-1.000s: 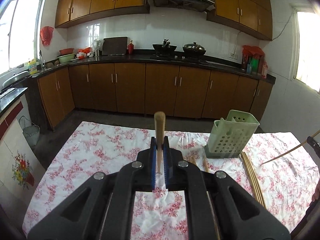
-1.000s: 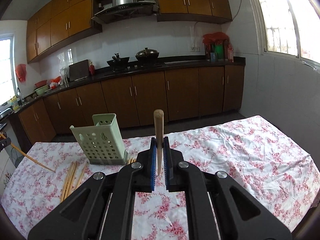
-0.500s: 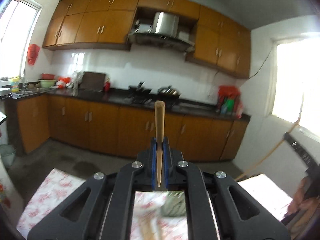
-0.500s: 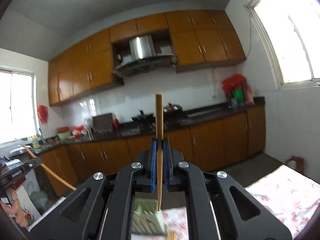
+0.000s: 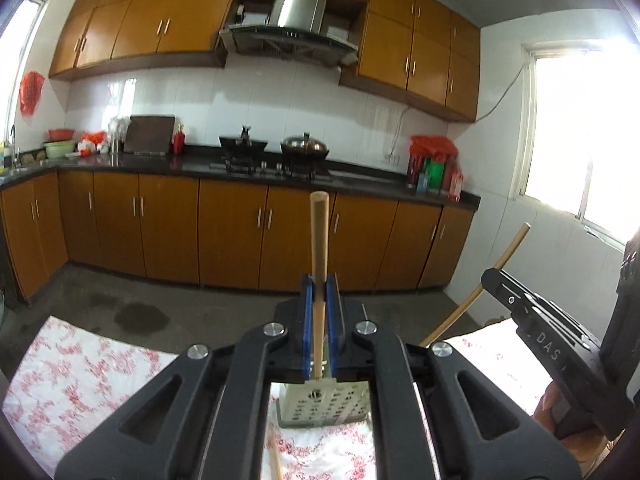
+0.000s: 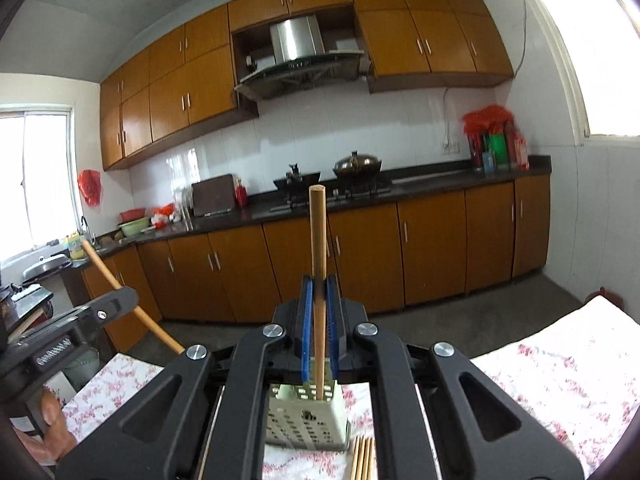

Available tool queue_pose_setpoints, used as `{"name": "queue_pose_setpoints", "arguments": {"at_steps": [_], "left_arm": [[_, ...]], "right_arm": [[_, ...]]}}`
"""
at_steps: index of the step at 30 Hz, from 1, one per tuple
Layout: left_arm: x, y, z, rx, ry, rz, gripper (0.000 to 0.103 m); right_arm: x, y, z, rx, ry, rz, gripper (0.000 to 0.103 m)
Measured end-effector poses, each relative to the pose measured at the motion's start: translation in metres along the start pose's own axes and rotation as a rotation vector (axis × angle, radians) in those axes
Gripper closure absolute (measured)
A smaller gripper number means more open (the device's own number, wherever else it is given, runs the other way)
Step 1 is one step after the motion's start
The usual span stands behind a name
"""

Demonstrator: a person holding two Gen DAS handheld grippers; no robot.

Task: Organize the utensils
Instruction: 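Open the left tool over the holder while the right tool releases its chopstick, then lower the left tool onto another chopstick and close it while the right tool grasps one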

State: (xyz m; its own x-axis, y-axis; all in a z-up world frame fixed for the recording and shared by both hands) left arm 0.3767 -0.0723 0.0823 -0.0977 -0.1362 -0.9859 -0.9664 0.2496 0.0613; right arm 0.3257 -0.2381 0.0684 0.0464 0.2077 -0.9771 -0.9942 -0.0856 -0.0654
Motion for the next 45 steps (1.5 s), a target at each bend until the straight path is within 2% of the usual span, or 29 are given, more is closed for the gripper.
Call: {"name": "queue_pose_setpoints", "arguments": {"at_steps": [4,7,8,9,14,17,19,20,21,23,26,29,32,34,36,38,40,45], "left_arm": [[0.012,-0.004,0.007,-0.017,0.009,0.024,0.095],[0.008,-0.002,0.014,-0.024,0.02,0.019,0.086],[0.007,0.003,0.017,-0.029,0.022,0.011,0.079],[0.004,0.007,0.02,-0.034,0.024,0.003,0.074],[-0.013,0.043,0.036,-0.055,0.059,-0.043,0.065],[-0.009,0.073,0.053,-0.106,0.05,-0.044,0.059],[0.011,0.09,0.071,-0.154,0.045,0.001,0.058],[0.025,0.095,0.079,-0.172,0.044,0.033,0.058],[0.042,0.099,0.088,-0.192,0.039,0.073,0.058],[0.086,0.107,0.102,-0.221,0.034,0.169,0.059],[0.149,0.117,0.117,-0.238,0.07,0.321,0.064],[0.192,0.129,0.121,-0.237,0.1,0.406,0.068],[0.215,0.133,0.117,-0.224,0.111,0.447,0.069],[0.227,0.132,0.112,-0.212,0.107,0.473,0.07],[0.235,0.131,0.108,-0.196,0.109,0.494,0.074],[0.242,0.13,0.098,-0.178,0.111,0.508,0.077],[0.246,0.127,0.093,-0.163,0.11,0.519,0.079],[0.255,0.123,0.081,-0.138,0.092,0.551,0.082]], "right_arm": [[0.005,-0.004,0.002,-0.007,-0.006,0.04,0.093],[-0.001,0.0,0.005,-0.01,0.008,0.04,0.072],[-0.006,0.004,0.005,-0.01,0.013,0.03,0.066],[-0.009,0.007,0.006,-0.012,0.018,0.021,0.065],[-0.025,0.04,-0.008,0.019,0.012,-0.01,0.065],[-0.008,0.06,-0.03,0.073,0.014,0.042,0.065],[0.025,0.067,-0.044,0.097,0.011,0.138,0.065],[0.052,0.07,-0.05,0.101,0.009,0.217,0.069],[0.079,0.072,-0.054,0.095,0.003,0.292,0.078],[0.135,0.078,-0.057,0.081,-0.029,0.451,0.086],[0.194,0.091,-0.05,0.06,-0.05,0.592,0.087],[0.222,0.099,-0.042,0.058,-0.017,0.645,0.087],[0.239,0.101,-0.042,0.075,-0.026,0.686,0.087],[0.242,0.104,-0.045,0.083,-0.012,0.682,0.087],[0.246,0.104,-0.045,0.093,0.013,0.688,0.095],[0.245,0.101,-0.052,0.139,0.044,0.674,0.095],[0.243,0.099,-0.061,0.169,0.023,0.666,0.095],[0.242,0.103,-0.068,0.169,0.032,0.66,0.095]]}}
Point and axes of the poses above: each gripper's, at about its wrist camera, not at the fingertips, and y roughly against the way its jaws point, z to its left, x to its underside, the point moved 10 cm from there along -y, roughly the way its jaws point, and after that the axes turned 15 degrees about -z, right-handed, at the moved point
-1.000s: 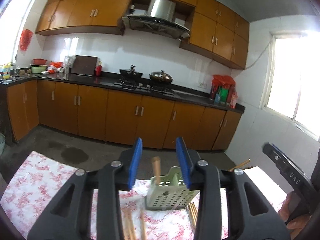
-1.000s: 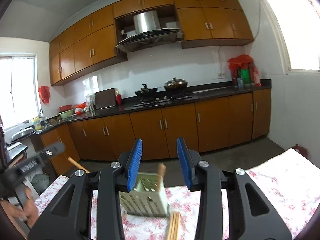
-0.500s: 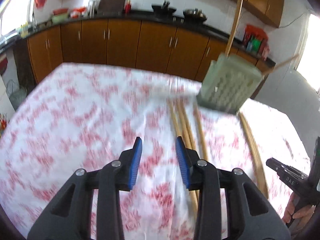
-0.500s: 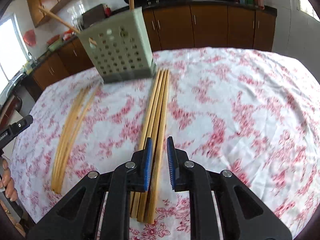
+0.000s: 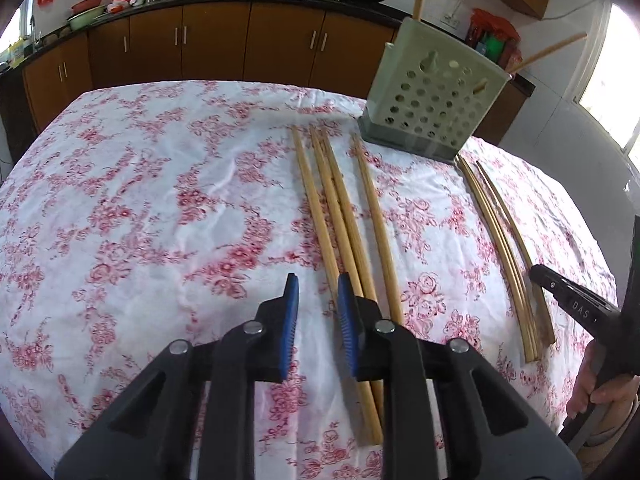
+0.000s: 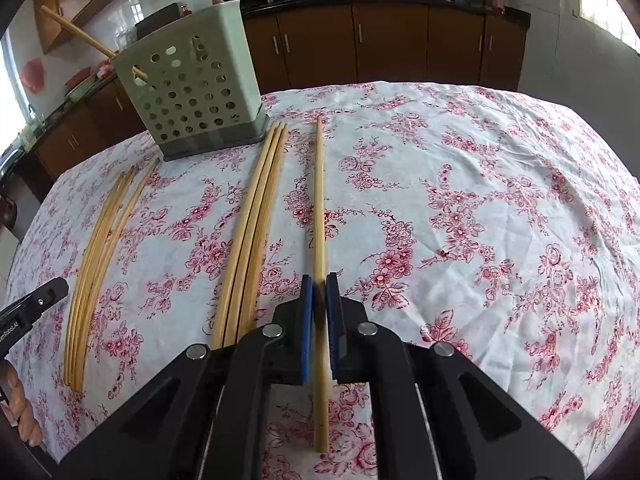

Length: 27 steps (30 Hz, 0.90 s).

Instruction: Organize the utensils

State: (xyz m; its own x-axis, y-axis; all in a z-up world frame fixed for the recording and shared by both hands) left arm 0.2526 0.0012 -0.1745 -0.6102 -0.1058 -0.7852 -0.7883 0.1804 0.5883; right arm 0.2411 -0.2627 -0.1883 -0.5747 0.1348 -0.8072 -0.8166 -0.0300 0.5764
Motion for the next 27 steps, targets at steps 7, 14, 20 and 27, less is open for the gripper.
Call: {"name": "queue_pose_setpoints", "arguments": {"at_steps": [7,14,20,27], "left_arm": [[0.003,-0.004,-0.004,-0.017,-0.051,0.009,0.083],[0.005,-0.009,-0.005,-0.059,-0.101,0.009,0.09],[-0.011,-0.018,0.027,-0.129,-0.078,0.009,0.094],[-0.026,-0.021,0.064,-0.161,-0.033,-0.022,0.092]], "right_arm": [[0.0,-0.003,0.003,0.001,0.018,-0.004,0.095],[0.005,0.005,0.006,-0.008,0.036,-0.009,0.095],[-0.004,-0.004,-0.002,0.02,0.063,-0.024,0.095],[-0.016,-0.016,-0.024,0.074,0.022,-0.032,0.095]]}}
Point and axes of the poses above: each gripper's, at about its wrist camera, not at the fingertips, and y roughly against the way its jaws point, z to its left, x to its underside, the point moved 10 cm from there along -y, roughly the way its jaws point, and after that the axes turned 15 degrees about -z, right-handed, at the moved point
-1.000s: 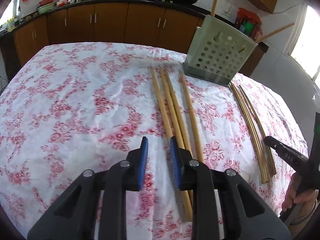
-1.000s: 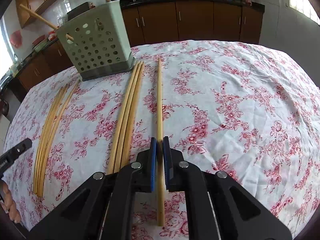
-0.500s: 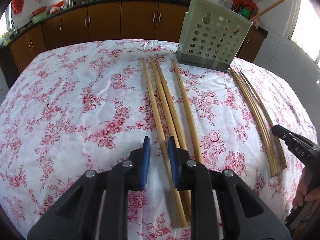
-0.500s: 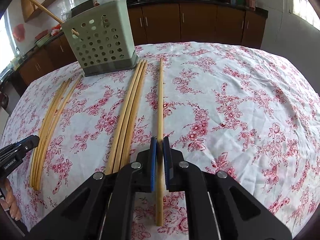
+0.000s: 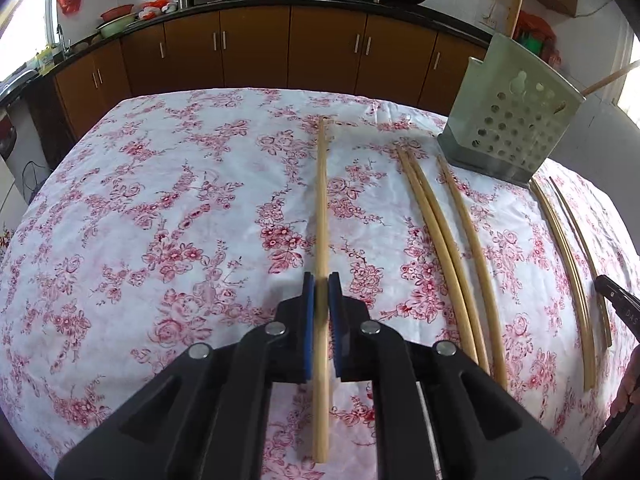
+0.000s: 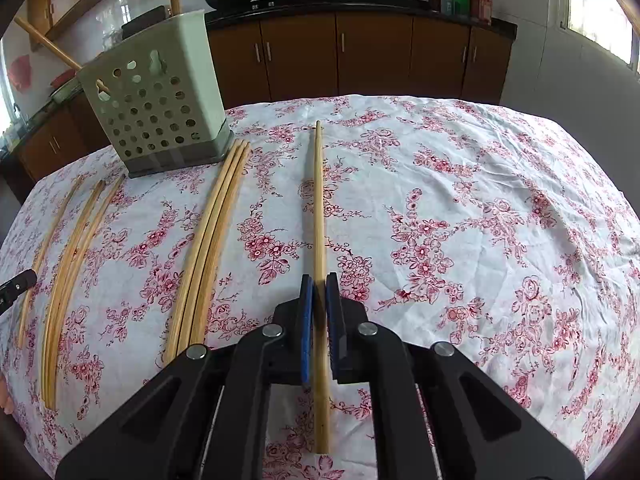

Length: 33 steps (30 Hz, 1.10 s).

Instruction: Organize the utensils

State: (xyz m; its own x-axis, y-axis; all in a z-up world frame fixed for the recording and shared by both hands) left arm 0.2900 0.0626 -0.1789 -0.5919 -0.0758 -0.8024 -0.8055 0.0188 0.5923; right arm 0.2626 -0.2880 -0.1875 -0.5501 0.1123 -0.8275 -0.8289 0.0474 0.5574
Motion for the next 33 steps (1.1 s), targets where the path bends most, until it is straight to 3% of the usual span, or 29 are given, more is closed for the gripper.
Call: {"name": "queue_pose_setpoints", "arguments": {"at_steps": [33], "left_arm": [[-0.0035,0.0002,-0.0004,0.033,0.055,-0.005,0.092]], "right_arm": [[-0.0001,0.0005,0.0004,0.006,0.009,-0.001,0.095]]}}
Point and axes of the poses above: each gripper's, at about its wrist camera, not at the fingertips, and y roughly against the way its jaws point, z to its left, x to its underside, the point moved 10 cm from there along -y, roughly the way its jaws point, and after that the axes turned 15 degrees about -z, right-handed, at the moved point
